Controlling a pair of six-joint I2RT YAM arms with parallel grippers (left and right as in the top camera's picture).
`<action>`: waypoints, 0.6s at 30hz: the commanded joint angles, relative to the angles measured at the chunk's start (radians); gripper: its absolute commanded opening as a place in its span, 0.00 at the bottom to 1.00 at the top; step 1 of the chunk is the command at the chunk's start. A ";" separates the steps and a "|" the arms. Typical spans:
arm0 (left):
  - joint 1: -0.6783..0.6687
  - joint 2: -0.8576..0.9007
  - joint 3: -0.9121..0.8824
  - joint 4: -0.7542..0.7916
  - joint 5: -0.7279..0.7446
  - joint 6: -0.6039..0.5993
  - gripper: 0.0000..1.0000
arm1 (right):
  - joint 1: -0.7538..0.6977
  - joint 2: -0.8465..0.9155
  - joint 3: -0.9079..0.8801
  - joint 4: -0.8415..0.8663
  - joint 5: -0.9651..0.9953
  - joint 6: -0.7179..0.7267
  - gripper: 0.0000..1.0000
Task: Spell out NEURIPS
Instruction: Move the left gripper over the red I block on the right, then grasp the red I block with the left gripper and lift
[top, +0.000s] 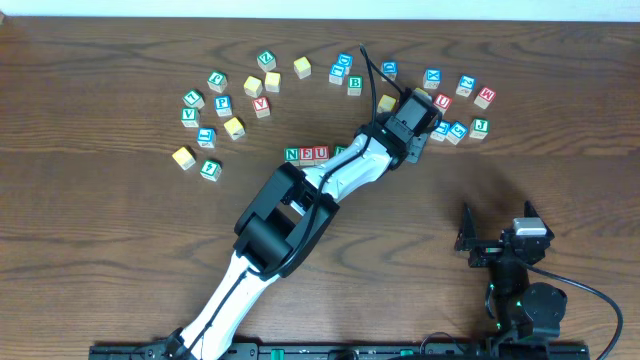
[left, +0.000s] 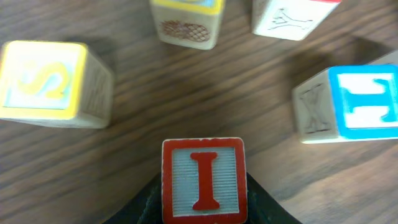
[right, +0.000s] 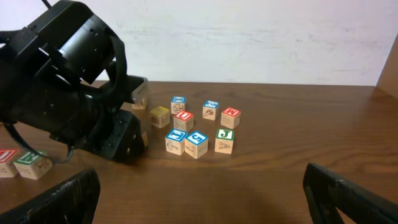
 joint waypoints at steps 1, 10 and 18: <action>-0.002 -0.030 0.019 -0.060 -0.045 -0.005 0.35 | -0.006 -0.006 -0.001 -0.003 -0.005 0.009 0.99; -0.002 -0.103 0.019 -0.140 -0.045 -0.037 0.30 | -0.006 -0.006 -0.001 -0.003 -0.005 0.009 0.99; -0.001 -0.133 0.019 -0.281 -0.045 -0.085 0.30 | -0.006 -0.006 -0.001 -0.003 -0.005 0.009 0.99</action>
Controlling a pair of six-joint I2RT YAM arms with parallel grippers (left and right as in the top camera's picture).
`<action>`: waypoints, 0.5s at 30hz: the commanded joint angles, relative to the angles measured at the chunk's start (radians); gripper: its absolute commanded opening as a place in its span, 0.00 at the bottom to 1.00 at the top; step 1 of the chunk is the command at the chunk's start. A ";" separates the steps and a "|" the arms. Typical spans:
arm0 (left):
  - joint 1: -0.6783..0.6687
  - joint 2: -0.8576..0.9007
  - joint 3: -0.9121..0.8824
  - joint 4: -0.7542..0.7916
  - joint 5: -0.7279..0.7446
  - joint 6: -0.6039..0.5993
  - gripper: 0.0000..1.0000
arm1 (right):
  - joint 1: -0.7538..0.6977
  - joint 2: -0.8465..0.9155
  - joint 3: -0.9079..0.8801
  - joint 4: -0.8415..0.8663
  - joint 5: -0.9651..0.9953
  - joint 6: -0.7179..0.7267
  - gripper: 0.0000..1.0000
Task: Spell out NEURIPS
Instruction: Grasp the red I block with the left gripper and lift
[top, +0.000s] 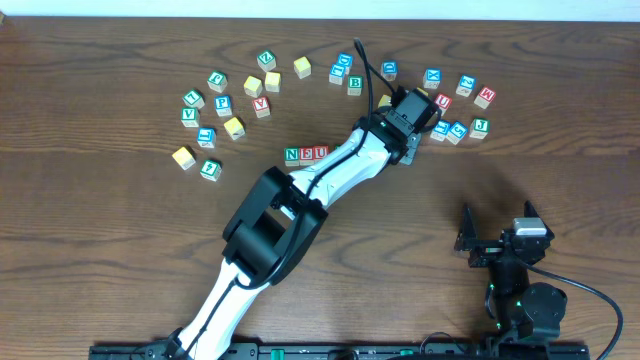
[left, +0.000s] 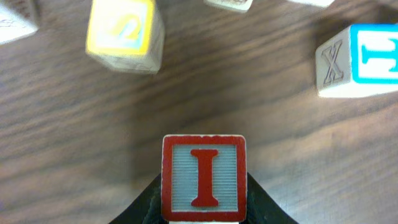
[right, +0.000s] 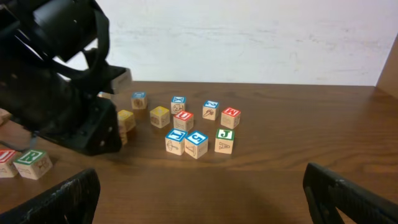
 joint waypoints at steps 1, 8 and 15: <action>-0.001 -0.042 0.015 -0.075 -0.013 -0.032 0.30 | -0.006 -0.006 -0.001 -0.003 -0.005 0.009 0.99; 0.002 -0.041 0.015 -0.240 -0.014 -0.037 0.30 | -0.006 -0.006 -0.001 -0.003 -0.005 0.009 0.99; 0.017 -0.041 0.013 -0.287 -0.066 -0.100 0.30 | -0.006 -0.006 -0.001 -0.003 -0.005 0.009 0.99</action>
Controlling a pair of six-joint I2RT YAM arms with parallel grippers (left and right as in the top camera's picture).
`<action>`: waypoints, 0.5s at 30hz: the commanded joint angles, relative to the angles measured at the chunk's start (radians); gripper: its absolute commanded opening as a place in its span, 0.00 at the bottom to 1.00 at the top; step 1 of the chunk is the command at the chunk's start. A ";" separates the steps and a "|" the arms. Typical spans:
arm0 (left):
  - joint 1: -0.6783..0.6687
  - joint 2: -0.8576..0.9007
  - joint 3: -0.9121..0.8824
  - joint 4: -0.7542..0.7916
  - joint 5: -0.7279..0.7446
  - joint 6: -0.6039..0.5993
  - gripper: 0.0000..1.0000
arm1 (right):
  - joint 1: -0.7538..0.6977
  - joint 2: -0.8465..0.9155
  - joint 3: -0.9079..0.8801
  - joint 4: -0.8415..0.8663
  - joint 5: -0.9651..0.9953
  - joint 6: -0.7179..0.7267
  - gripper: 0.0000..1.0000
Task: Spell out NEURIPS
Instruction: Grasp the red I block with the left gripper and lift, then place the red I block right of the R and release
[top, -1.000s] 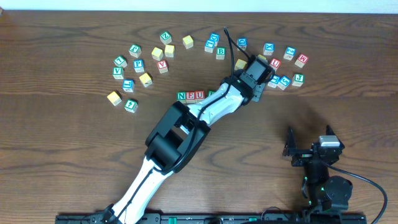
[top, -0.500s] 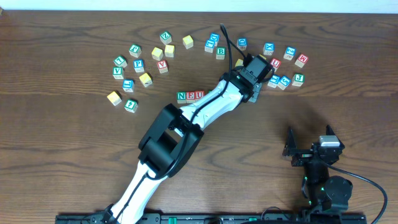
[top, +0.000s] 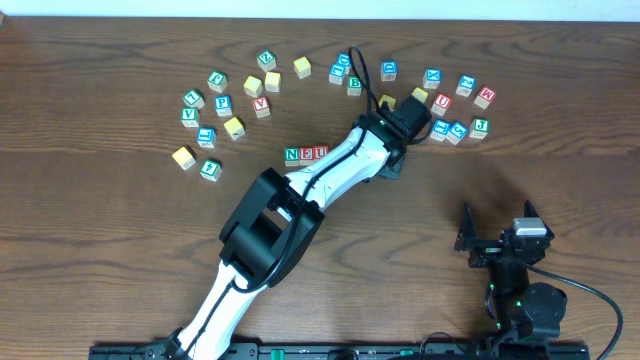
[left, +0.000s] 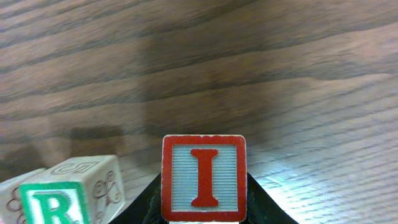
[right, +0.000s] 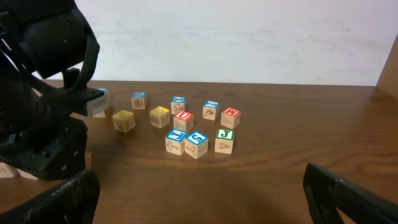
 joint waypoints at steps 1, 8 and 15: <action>0.019 -0.023 0.010 -0.016 -0.043 -0.047 0.30 | -0.006 -0.006 -0.001 -0.003 -0.005 0.009 0.99; 0.050 -0.023 -0.002 -0.023 -0.040 -0.134 0.31 | -0.006 -0.006 -0.001 -0.003 -0.005 0.009 0.99; 0.043 -0.023 -0.002 -0.030 -0.031 -0.149 0.33 | -0.006 -0.006 -0.001 -0.003 -0.005 0.009 0.99</action>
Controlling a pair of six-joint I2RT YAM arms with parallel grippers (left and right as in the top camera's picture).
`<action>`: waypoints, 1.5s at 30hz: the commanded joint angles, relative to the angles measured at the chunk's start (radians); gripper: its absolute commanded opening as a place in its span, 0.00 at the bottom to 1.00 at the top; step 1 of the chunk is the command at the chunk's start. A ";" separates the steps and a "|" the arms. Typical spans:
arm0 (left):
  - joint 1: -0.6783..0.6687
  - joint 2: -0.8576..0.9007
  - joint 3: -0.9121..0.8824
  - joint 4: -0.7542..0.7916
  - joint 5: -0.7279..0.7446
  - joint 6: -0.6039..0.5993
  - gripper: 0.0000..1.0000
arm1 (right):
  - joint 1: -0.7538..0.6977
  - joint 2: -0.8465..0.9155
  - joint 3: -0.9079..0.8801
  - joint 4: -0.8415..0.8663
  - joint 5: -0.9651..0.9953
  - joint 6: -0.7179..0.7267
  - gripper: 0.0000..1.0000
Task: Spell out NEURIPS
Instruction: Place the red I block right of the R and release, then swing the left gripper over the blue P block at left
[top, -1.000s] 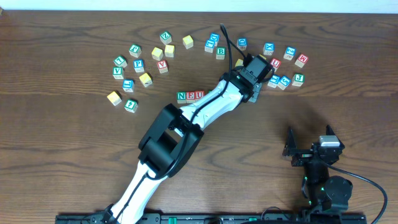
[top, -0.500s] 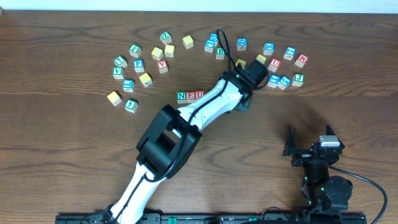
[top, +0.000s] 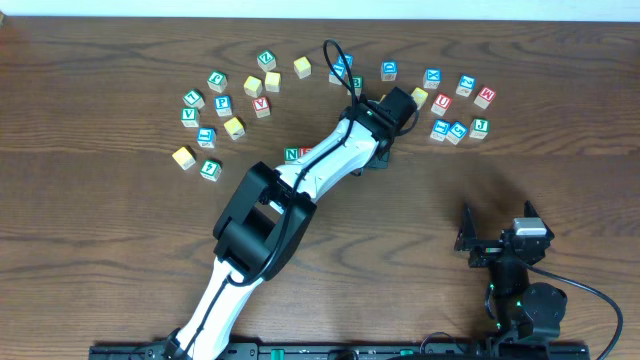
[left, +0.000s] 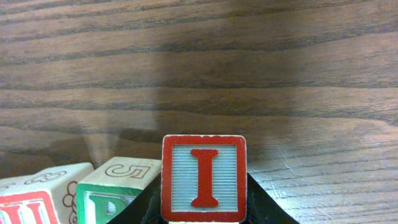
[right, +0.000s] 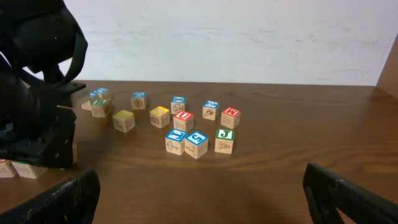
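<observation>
My left gripper (left: 203, 206) is shut on a block with a red I (left: 203, 177), held just above the table. To its left stand a green R block (left: 109, 190) and a red U block (left: 28, 200), the right end of the row. In the overhead view the left gripper (top: 372, 158) is at the row's right end, and the arm hides all of the row but the green N block (top: 292, 154). My right gripper (right: 199, 199) is open and empty, low at the near right (top: 498, 238).
Loose letter blocks lie in an arc along the far side: one group at the left around a blue P block (top: 223, 104), another at the right around a red U block (top: 443, 101). A yellow block (top: 183, 157) sits left of the row.
My left gripper has carried the I block further left. The R block now sits close beside it and the U block has come into the left wrist view. The right arm is unmoved.
My left gripper first held the I block low among the right-hand blocks, near a yellow S and a blue T. It then held it higher above them, then over bare table right of the R, and now next to the R.
</observation>
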 joint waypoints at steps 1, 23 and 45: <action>-0.009 -0.023 -0.002 -0.016 -0.008 -0.024 0.39 | -0.006 -0.006 -0.001 -0.003 -0.005 0.009 0.99; 0.008 -0.124 0.027 -0.061 0.040 -0.023 0.39 | -0.006 -0.006 -0.001 -0.003 -0.005 0.009 0.99; 0.293 -0.439 0.027 -0.180 0.040 0.159 0.43 | -0.006 -0.006 -0.001 -0.003 -0.005 0.009 0.99</action>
